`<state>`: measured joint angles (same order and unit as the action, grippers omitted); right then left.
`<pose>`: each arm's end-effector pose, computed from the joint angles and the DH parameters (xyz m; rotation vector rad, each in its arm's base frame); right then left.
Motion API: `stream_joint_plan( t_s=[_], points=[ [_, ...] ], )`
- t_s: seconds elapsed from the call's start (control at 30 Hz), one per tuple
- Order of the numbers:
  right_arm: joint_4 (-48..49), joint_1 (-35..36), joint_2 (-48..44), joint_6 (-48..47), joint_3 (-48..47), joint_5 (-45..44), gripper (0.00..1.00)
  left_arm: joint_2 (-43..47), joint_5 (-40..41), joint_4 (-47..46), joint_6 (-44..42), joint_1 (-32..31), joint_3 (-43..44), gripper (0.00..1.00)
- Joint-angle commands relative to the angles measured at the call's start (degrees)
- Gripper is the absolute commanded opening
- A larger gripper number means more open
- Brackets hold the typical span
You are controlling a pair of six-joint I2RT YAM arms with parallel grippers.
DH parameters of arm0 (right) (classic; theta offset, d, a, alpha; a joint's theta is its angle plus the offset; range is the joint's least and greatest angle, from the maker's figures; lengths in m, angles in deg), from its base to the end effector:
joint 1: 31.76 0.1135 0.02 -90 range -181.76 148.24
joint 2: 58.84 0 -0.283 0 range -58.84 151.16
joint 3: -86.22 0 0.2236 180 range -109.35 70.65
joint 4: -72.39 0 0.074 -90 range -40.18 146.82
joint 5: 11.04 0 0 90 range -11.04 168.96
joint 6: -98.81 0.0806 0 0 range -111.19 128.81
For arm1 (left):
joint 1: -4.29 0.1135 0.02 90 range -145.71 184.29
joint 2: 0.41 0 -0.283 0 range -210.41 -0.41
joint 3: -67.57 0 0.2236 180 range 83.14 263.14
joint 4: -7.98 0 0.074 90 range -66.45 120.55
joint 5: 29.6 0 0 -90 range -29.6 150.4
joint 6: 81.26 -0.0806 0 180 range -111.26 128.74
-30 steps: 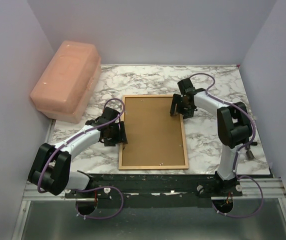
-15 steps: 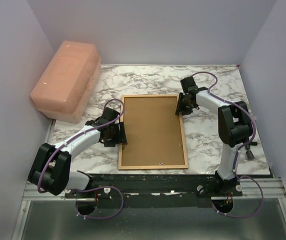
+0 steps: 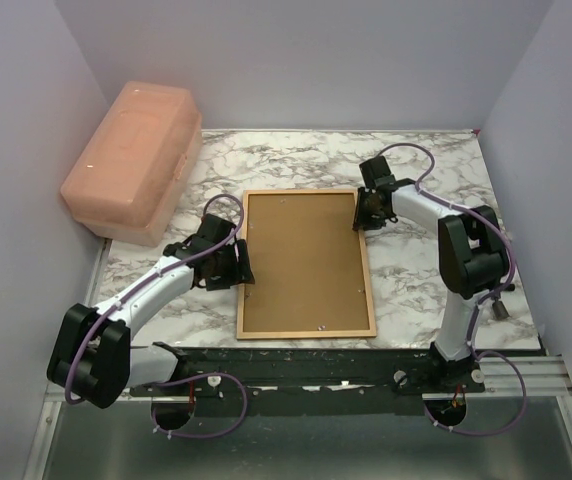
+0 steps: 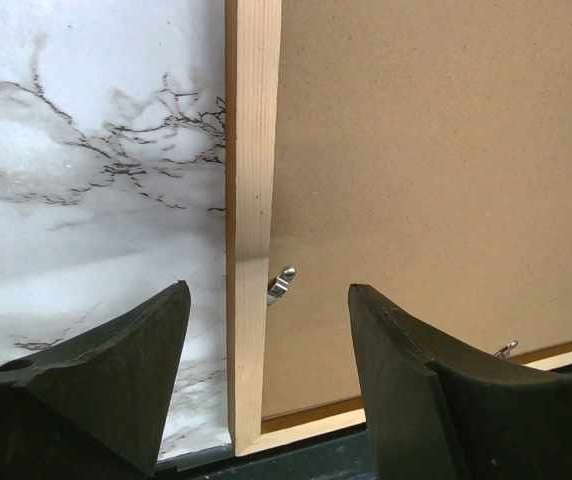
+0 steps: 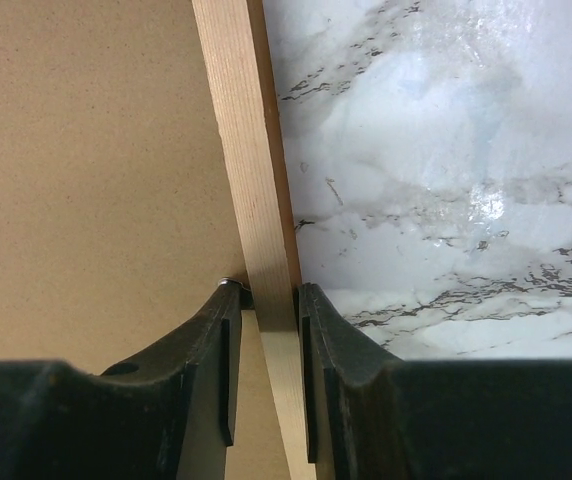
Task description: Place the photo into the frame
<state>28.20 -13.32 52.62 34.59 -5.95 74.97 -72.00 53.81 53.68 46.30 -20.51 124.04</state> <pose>0.3846 0.1223 0.1649 0.1937 2.6762 0.1514 0.1973 -0.1013 0.1892 -0.2618 2.7084 -0.5007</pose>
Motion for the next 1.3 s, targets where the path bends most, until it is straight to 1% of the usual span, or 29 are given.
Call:
stream_joint_plan(
  t_s=[0.0, 0.13, 0.17, 0.23, 0.27, 0.33, 0.4, 0.47, 0.63, 0.83, 0.97, 1.03, 1.13, 1.27],
  points=[
    [-2.5, 0.1, -0.9, -3.3, 4.3, -7.4, 0.00, 1.3, 2.6, 2.1, -0.1, 0.4, 0.7, 0.67],
    [-3.0, 0.1, -2.1, -3.4, 4.6, -7.0, 0.01, 0.6, 4.9, 3.1, 0.1, 0.4, 1.0, 0.67],
    [-2.9, 0.1, -2.7, -3.2, 4.7, -5.9, 0.08, 0.3, 5.5, 3.3, 0.1, 0.3, 1.1, 0.67],
    [-1.8, 0.1, -4.8, -2.5, 5.9, -2.7, 0.40, -0.5, 6.1, 3.8, 0.1, 0.3, 1.2, 0.67],
    [-1.2, 0.1, -6.1, -1.9, 6.9, -0.9, 0.54, -0.9, 6.1, 4.1, 0.1, 0.3, 1.3, 0.67],
    [0.1, 0.1, -9.0, -0.6, 8.8, 2.0, 0.70, -1.6, 6.1, 3.9, 0.2, 0.2, 1.1, 0.67],
    [1.0, 0.1, -11.6, 0.6, 10.3, 5.3, 0.77, -2.4, 6.1, 3.7, 0.2, -0.2, 0.8, 0.67],
    [1.4, 0.1, -13.7, 1.6, 12.1, 7.6, 0.80, -3.2, 6.1, 3.5, 0.1, -0.9, 0.8, 0.66],
    [2.4, 0.1, -17.3, 2.9, 16.8, 11.1, 0.81, -5.0, 8.3, 3.9, 0.1, -2.8, 1.1, 0.64],
    [3.4, 0.1, -18.6, 3.3, 20.3, 11.7, 0.81, -9.0, 8.7, 3.7, -0.5, -5.7, 2.4, 0.61],
    [4.0, 0.1, -18.5, 3.6, 21.3, 12.4, 0.81, -11.4, 10.4, 4.0, 0.2, -7.4, 3.3, 0.56],
    [4.2, 0.1, -18.6, 3.6, 21.7, 12.6, 0.81, -12.4, 11.0, 4.2, 0.4, -7.9, 3.6, 0.49],
    [4.2, 0.1, -19.0, 3.6, 22.1, 12.5, 0.81, -12.7, 11.2, 4.3, 0.7, -8.2, 3.6, 0.32],
    [4.2, 0.1, -19.3, 3.6, 22.8, 12.3, 0.81, -12.6, 11.2, 4.3, 0.5, -8.3, 3.6, 0.14]
  ],
)
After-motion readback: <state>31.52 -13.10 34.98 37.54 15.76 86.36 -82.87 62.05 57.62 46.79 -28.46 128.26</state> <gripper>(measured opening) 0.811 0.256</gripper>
